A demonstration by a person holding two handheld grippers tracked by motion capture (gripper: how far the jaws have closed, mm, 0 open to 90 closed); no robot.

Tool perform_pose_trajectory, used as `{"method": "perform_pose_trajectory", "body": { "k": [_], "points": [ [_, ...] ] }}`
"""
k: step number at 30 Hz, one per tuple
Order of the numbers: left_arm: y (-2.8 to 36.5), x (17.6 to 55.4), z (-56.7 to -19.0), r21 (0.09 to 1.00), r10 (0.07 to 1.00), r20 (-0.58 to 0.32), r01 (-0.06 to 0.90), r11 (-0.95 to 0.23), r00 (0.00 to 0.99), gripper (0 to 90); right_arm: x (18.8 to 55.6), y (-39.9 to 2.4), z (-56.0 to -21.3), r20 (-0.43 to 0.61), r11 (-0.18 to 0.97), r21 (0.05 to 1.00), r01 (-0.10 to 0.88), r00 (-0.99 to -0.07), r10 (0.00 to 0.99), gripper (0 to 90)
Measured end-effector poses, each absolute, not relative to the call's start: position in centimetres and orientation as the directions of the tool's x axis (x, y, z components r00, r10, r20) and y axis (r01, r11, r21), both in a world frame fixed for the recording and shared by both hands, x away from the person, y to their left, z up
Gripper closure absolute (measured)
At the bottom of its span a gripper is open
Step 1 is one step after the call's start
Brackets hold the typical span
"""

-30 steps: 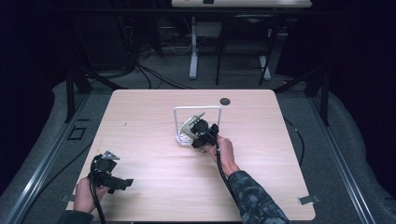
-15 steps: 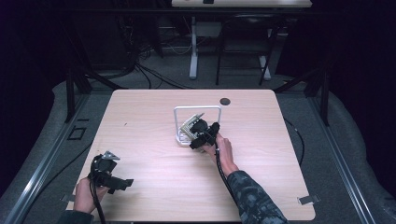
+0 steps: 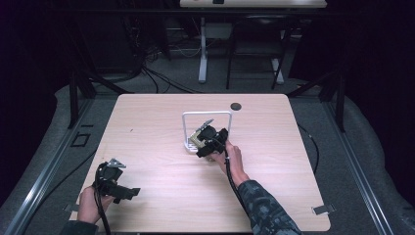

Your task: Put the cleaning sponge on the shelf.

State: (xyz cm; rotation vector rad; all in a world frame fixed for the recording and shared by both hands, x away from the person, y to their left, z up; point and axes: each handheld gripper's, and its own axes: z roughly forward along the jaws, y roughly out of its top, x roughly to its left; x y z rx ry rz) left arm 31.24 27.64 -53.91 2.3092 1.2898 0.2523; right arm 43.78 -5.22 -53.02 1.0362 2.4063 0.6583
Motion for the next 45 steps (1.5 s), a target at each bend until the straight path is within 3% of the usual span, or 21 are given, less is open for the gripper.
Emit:
{"method": "perform_pose_trajectory", "body": {
  "k": [20,33,45],
  "points": [
    [27.6,31.2,-54.0,0.49,0.846,-0.07,0.757,-0.432,0.528,0.0,40.1,-7.1,-49.5,-0.13,0.607,0.599,0.521,-0.685,0.717,14.1],
    [27.5,31.3,-54.0,0.488,0.845,-0.062,0.755,-0.438,0.531,0.0,37.2,-11.1,-47.5,-0.067,0.58,0.612,0.538,-0.695,0.716,13.9],
    [27.5,31.2,-54.0,0.489,0.842,-0.061,0.752,-0.443,0.536,0.0,34.2,-17.3,-47.6,-0.032,0.518,0.621,0.589,-0.641,0.767,12.2]
  ]
}}
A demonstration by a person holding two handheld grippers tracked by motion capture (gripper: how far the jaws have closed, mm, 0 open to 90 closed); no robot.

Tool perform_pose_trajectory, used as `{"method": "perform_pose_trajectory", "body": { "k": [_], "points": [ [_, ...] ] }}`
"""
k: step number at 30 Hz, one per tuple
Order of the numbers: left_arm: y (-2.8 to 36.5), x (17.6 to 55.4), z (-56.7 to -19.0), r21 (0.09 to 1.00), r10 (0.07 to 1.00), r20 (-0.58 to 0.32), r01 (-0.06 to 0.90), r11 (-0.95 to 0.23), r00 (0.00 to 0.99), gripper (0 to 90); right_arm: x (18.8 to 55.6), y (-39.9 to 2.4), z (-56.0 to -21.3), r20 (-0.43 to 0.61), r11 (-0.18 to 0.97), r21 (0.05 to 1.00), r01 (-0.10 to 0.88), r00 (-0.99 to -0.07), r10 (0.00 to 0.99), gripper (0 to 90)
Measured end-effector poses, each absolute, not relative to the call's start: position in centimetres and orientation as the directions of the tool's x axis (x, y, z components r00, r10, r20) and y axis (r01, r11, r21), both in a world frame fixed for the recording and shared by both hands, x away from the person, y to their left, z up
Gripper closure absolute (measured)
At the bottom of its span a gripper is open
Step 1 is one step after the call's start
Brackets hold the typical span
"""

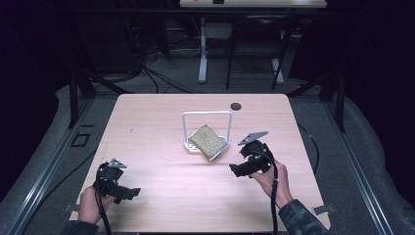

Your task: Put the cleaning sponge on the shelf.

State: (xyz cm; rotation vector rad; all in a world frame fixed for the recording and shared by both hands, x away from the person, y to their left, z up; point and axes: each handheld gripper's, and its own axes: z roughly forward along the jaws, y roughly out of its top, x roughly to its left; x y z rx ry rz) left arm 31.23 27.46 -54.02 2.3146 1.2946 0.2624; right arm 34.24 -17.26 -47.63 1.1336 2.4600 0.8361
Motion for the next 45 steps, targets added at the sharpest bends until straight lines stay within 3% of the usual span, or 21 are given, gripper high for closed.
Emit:
{"method": "perform_pose_trajectory", "body": {
  "k": [23,30,45],
  "points": [
    [27.2,31.4,-54.0,0.488,0.839,-0.064,0.75,-0.446,0.541,0.0,29.3,-26.2,-50.1,0.01,0.421,0.6,0.68,-0.533,0.846,9.1],
    [26.7,31.8,-54.1,0.483,0.829,-0.062,0.744,-0.462,0.555,0.0,28.2,-29.2,-52.2,0.008,0.392,0.54,0.745,-0.471,0.882,8.9],
    [26.4,32.1,-54.1,0.478,0.825,-0.054,0.74,-0.473,0.562,0.0,27.9,-30.3,-53.1,0.01,0.392,0.47,0.791,-0.449,0.893,6.8]
  ]
}}
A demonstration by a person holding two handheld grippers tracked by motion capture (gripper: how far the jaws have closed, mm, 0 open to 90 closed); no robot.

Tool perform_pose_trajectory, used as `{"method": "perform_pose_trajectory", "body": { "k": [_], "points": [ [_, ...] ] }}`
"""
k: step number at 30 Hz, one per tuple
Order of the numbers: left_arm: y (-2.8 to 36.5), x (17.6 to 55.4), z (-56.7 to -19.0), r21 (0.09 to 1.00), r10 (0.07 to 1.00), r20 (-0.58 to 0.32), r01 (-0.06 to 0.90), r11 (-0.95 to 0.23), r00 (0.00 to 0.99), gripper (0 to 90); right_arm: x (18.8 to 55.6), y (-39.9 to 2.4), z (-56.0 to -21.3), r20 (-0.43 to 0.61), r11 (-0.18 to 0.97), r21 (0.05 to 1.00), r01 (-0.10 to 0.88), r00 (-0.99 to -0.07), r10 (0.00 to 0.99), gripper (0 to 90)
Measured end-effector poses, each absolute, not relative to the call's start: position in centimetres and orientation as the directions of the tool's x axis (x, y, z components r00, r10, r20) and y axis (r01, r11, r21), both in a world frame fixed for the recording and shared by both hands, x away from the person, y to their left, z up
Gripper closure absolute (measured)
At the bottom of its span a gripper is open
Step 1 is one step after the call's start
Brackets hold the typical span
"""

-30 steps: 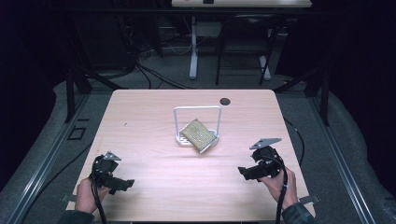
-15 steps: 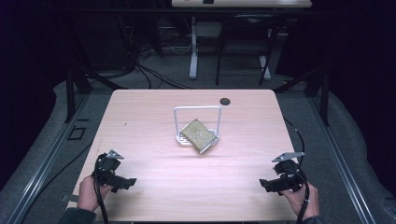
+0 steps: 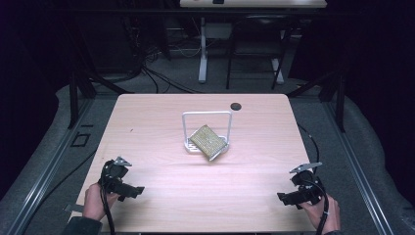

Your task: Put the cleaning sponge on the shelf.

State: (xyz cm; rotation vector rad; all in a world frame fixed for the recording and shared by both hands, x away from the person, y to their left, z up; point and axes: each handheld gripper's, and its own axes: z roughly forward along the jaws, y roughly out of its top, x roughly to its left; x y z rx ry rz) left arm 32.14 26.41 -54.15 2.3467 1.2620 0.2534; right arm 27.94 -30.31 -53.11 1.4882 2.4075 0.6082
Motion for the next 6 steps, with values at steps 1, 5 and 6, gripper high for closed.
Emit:
{"method": "perform_pose_trajectory", "body": {
  "k": [1,5,6],
  "points": [
    [26.42,32.17,-54.14,0.475,0.824,-0.054,0.74,-0.475,0.564,0.0,27.98,-30.3,-53.13,0.009,0.395,0.469,0.79,-0.451,0.893,6.9],
    [26.38,32.17,-54.14,0.478,0.828,-0.055,0.743,-0.468,0.558,0.0,28.0,-30.39,-53.14,-0.004,0.4,0.465,0.79,-0.45,0.893,6.8],
    [26.39,32.15,-54.12,0.48,0.83,-0.052,0.742,-0.467,0.556,0.1,27.98,-30.38,-53.11,-0.007,0.4,0.463,0.791,-0.448,0.894,6.9]
  ]
}}
